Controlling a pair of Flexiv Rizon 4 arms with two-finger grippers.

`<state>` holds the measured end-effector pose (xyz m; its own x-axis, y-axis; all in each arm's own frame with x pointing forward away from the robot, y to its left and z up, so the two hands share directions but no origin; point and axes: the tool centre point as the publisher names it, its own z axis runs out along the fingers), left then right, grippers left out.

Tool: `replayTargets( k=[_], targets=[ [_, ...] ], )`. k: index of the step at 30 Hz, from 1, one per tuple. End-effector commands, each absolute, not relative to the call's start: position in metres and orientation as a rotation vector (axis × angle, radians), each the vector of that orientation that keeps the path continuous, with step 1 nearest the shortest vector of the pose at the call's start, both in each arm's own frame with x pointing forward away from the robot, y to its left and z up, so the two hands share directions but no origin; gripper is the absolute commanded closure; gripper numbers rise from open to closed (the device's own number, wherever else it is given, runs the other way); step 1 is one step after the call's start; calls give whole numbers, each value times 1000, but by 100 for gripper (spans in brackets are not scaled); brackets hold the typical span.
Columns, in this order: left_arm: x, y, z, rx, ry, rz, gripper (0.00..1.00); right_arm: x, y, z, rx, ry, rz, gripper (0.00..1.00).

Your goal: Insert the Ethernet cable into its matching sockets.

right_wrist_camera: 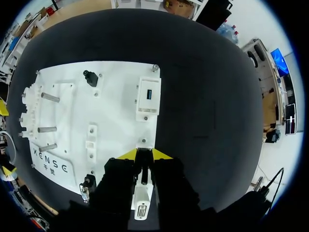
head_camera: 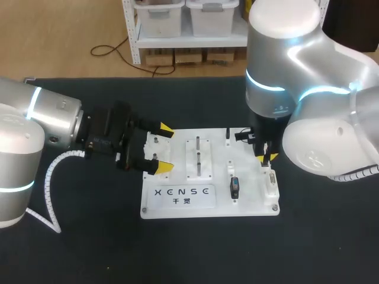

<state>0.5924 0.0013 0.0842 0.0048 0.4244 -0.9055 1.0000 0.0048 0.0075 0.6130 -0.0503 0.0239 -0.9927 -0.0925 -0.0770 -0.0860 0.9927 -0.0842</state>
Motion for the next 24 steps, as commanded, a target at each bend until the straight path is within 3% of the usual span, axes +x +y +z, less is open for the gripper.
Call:
replayTargets(
  k=[1,19,20,21,24],
  targets=[
    [592,2,83,1519,1516,-959,0,613,-51,12,-134,3055,-124,100],
    [592,2,83,1519,1516,-959,0,613,-55,12,-137,3020,-111,100],
    [592,2,83,1519,1516,-959,0,614,-55,15,-130,3012,-90,67],
    [592,2,83,1519,1516,-959,0,615,-54,20,-143,2997,-70,0],
    [592,2,83,1519,1516,-959,0,616,-53,30,-174,2964,-30,0]
  ],
)
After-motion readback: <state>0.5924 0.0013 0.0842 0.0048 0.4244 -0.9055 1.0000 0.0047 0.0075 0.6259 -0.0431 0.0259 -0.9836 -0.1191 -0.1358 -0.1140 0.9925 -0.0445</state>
